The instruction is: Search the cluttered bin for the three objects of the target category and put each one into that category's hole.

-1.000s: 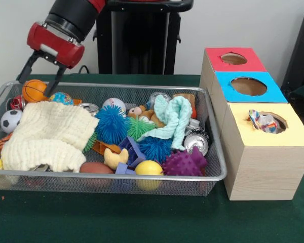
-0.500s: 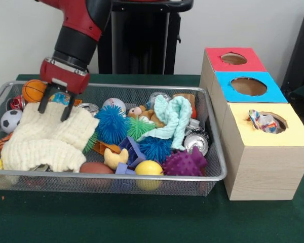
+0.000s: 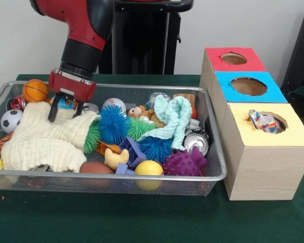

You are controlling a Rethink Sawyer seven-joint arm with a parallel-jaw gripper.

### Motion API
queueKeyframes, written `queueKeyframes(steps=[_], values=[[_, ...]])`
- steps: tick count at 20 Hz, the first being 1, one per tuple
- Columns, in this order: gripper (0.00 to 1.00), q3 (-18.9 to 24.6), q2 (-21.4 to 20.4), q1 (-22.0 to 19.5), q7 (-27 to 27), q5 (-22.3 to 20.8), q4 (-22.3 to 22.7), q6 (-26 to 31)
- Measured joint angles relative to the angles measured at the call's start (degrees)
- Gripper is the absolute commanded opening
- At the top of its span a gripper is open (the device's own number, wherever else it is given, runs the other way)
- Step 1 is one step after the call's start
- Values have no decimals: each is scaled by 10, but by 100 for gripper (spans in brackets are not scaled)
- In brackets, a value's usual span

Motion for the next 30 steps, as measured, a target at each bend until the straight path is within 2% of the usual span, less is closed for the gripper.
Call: queueKeyframes(steps=[2, 3, 13, 18, 23, 25, 30], values=[[100, 4, 3, -9, 0, -4, 0, -7], [0, 8, 5, -23, 0, -17, 0, -21], [0, 21, 9, -47, 0, -36, -2, -35], [0, 23, -1, -37, 0, -37, 7, -34], [0, 15, -49, 4, 0, -35, 48, -25], [0, 8, -86, 32, 0, -30, 71, -8], [0, 2, -142, 68, 0, -28, 92, 27]])
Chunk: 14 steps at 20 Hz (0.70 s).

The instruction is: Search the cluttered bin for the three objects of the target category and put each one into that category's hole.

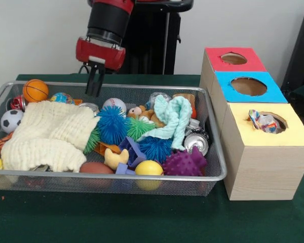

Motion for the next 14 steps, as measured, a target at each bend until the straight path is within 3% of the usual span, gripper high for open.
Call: queueKeyframes(steps=[6, 7, 14], values=[[0, -2, -48, 12, 0, 2, 5, 35], [100, -5, -64, 17, 0, 5, 5, 46], [100, -1, -81, 18, 0, 5, 5, 44]])
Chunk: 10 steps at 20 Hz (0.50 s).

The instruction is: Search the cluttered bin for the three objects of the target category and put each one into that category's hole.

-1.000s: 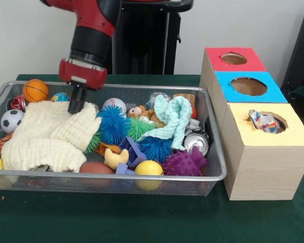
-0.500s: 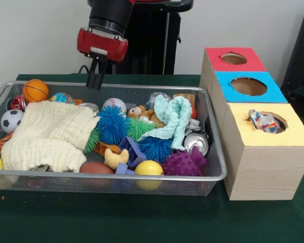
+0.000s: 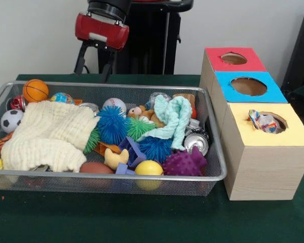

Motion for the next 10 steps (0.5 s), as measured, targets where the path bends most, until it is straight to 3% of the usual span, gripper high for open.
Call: queueKeyframes(steps=[6, 10], values=[[100, 34, 3, -49, 0, -24, -1, -6], [100, 49, 34, -86, 0, -33, -11, -26]])
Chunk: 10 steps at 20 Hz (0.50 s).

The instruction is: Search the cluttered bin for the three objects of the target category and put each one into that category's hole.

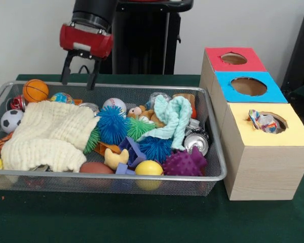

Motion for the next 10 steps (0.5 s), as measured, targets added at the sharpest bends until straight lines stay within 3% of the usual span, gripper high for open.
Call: queueKeyframes(steps=[5, 7, 10], values=[[100, 24, 74, -44, 0, -18, -38, -54], [100, 47, 125, -72, 0, -35, -68, -76], [100, 61, 150, -86, 0, -47, -84, -78]])
